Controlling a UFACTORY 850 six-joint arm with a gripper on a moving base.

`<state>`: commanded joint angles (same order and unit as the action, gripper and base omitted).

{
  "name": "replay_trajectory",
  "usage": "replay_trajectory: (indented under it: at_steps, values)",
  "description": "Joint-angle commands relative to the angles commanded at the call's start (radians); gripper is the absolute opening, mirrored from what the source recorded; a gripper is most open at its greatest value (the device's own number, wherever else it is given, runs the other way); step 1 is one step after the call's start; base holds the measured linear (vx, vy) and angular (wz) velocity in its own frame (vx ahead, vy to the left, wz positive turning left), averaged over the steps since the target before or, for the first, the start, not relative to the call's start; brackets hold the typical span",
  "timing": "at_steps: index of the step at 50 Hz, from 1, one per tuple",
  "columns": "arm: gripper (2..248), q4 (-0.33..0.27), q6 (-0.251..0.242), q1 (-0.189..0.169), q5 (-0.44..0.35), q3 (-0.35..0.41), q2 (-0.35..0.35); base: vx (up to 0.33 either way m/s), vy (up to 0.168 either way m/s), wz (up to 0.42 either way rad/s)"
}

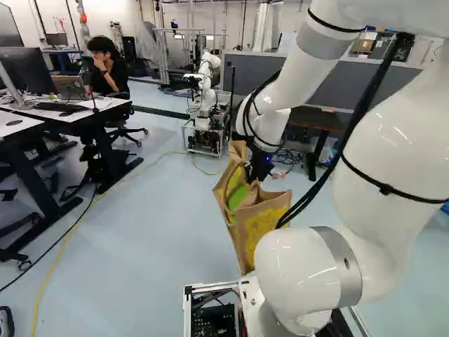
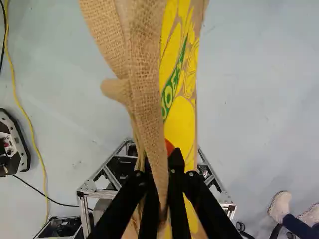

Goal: Pick up the bag on the ground and place it on the table

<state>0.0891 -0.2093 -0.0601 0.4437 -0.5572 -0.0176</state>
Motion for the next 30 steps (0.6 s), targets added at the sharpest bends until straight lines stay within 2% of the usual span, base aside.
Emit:
replay_trajectory:
  at_steps: [30]
  values:
    - [23,0.0,0.0,-0.028,0.112,-0.035,-0.082,0.0,0.0,0.0]
